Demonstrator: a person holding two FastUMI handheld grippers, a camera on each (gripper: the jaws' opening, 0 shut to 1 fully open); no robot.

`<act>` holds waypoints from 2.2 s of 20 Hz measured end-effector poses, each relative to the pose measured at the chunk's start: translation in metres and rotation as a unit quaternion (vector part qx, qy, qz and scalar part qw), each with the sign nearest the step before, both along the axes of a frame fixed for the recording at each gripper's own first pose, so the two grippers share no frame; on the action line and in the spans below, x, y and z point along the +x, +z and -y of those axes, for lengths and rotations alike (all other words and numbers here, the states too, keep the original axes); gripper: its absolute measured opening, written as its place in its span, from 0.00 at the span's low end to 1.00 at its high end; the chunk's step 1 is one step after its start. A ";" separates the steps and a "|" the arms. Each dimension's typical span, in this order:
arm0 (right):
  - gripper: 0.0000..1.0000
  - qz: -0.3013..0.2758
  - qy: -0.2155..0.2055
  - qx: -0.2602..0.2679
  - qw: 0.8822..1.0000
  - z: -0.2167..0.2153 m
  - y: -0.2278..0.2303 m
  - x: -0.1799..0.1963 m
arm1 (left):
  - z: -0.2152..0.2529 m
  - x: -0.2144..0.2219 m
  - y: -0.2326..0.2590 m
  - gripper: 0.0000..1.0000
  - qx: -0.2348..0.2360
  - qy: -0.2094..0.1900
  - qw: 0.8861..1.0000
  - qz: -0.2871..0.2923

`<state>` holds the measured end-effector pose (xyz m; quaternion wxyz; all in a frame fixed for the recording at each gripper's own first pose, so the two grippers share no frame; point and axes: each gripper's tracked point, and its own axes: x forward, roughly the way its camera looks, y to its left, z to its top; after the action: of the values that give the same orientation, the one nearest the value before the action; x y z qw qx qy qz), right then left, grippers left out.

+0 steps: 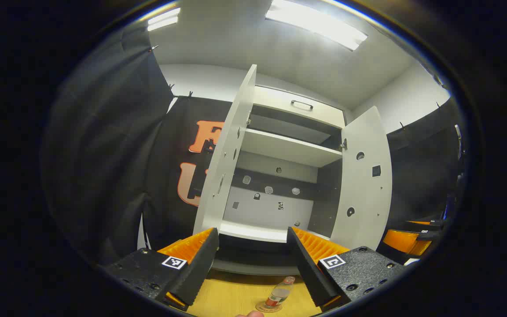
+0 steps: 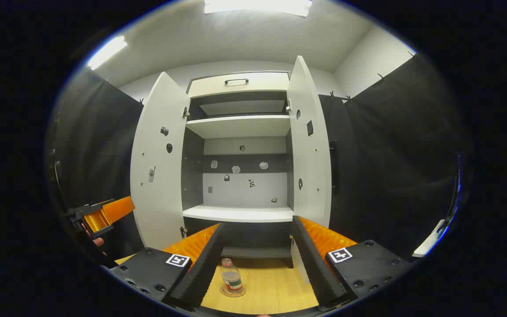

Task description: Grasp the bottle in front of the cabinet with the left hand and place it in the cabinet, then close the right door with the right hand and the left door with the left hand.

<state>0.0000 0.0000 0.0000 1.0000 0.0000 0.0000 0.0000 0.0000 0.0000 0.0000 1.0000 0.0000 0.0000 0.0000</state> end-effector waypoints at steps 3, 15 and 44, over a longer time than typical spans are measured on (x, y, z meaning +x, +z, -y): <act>0.98 0.002 -0.005 -0.002 1.000 0.001 0.000 -0.001 | -0.004 -0.002 0.000 0.95 0.003 0.004 1.000 -0.001; 0.98 -0.006 -0.009 0.005 1.000 0.001 -0.008 0.002 | -0.009 -0.001 -0.006 0.94 0.014 0.014 1.000 -0.010; 0.98 -0.118 -0.137 -0.022 0.983 0.076 -0.058 -0.028 | 0.102 0.093 -0.325 0.95 0.081 -0.063 0.986 -0.131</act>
<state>-0.0280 -0.0760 -0.0579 0.9833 -0.0219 0.1185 -0.1367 0.0930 -0.1022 -0.3251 0.9860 0.0813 0.1312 -0.0633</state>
